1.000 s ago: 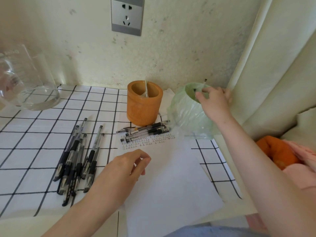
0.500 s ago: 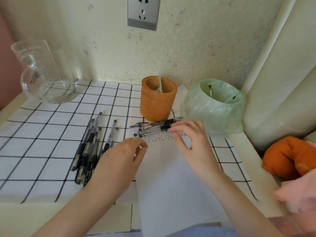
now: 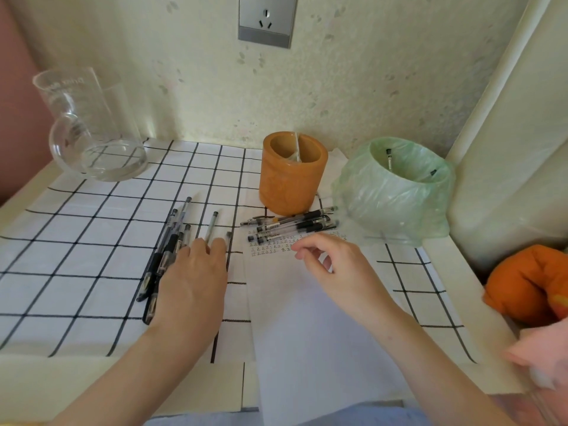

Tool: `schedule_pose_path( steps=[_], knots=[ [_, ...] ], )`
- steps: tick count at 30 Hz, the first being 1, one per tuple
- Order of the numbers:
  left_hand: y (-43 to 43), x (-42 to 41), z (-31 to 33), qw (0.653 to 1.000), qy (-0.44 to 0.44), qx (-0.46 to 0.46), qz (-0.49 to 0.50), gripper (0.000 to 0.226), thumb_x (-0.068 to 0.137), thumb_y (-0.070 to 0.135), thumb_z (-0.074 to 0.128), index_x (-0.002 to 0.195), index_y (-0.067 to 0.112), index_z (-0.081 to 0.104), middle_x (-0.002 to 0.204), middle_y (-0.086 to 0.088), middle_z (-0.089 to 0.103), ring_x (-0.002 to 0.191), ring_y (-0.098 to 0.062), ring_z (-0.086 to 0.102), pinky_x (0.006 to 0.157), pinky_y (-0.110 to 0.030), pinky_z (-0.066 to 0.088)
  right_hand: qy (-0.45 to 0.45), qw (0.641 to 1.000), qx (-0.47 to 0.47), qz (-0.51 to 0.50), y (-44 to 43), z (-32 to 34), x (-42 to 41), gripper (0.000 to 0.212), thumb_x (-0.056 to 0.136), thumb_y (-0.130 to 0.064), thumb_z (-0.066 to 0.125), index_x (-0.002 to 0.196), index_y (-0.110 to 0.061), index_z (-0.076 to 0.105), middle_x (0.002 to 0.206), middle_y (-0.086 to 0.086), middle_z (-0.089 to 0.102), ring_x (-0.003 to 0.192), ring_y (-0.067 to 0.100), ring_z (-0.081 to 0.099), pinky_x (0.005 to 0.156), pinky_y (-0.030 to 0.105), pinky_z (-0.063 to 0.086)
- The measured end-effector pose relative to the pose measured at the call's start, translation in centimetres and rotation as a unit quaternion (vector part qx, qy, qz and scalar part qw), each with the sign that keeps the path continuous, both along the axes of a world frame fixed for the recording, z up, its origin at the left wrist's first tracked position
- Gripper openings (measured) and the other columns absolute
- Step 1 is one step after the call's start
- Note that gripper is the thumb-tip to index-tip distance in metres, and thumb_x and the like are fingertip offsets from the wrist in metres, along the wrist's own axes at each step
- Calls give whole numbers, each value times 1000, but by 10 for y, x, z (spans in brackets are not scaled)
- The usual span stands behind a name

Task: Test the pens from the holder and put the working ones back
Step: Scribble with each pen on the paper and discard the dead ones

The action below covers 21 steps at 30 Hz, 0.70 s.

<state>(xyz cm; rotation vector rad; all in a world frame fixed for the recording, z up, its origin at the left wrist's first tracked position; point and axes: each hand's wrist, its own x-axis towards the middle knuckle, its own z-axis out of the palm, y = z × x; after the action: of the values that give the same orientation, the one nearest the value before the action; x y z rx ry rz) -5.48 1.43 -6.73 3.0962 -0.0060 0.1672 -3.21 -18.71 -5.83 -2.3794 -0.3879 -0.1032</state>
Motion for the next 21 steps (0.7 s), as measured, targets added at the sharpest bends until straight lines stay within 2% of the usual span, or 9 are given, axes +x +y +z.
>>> schedule_pose_path(
  steps=[3,5,8,10,12,14,16,18,21],
  knots=[
    [1,2,2,998,7,-55,-4,32,86,14,61,115,14,48,96,-1,59,82,-15,59,65,-23,45,14,1000,3,-3,0,0,0,17,93,-18,53,97,-27,67,88,-17,66,79,2,54,65,11,37],
    [1,4,7,991,-9,-130,-10,30,91,18,51,120,15,42,98,3,59,84,-13,58,68,-23,44,38,999,31,-11,2,1,0,17,94,-18,53,96,-27,67,85,-15,68,77,2,56,65,13,39],
    [0,4,23,960,-40,-277,-30,24,90,19,53,113,21,48,93,9,54,77,-6,55,67,-23,45,106,984,143,-12,7,9,-1,13,93,-28,56,99,-24,67,77,-9,68,64,1,56,65,23,45],
    [-4,1,34,933,-46,-350,-73,16,87,18,58,101,26,55,90,12,55,76,-3,55,66,-16,47,159,963,216,15,12,15,-4,28,87,-42,58,107,-23,66,72,-6,66,57,7,53,62,28,45],
    [-11,-3,43,893,10,-436,-110,12,85,17,61,92,27,60,88,11,61,81,1,57,68,-8,47,195,946,251,59,17,17,-6,40,82,-48,58,113,-23,64,67,-5,61,56,12,50,58,31,42],
    [-19,-6,46,856,76,-493,-137,15,85,19,62,95,31,64,86,10,67,82,0,60,69,-11,49,189,937,282,84,22,18,-8,34,85,-40,59,113,-23,66,65,-2,58,55,10,50,52,30,39],
    [-24,-7,43,840,98,-515,-137,19,85,22,61,101,33,62,85,12,68,83,-2,62,71,-19,53,172,932,309,75,24,18,-8,25,89,-29,58,110,-20,69,64,-1,57,53,6,50,48,26,36],
    [-24,-7,39,834,109,-530,-105,13,85,29,59,98,29,59,86,10,68,82,-1,62,74,-26,54,154,929,332,53,23,19,-8,24,90,-28,56,104,-16,71,59,-3,56,49,8,48,48,24,36],
    [-24,-8,36,806,170,-563,-70,17,87,32,55,97,18,54,83,2,71,77,-6,66,72,-23,53,134,911,389,7,17,21,-4,25,87,-33,56,92,-15,73,56,2,56,45,16,46,50,27,40]
  ],
)
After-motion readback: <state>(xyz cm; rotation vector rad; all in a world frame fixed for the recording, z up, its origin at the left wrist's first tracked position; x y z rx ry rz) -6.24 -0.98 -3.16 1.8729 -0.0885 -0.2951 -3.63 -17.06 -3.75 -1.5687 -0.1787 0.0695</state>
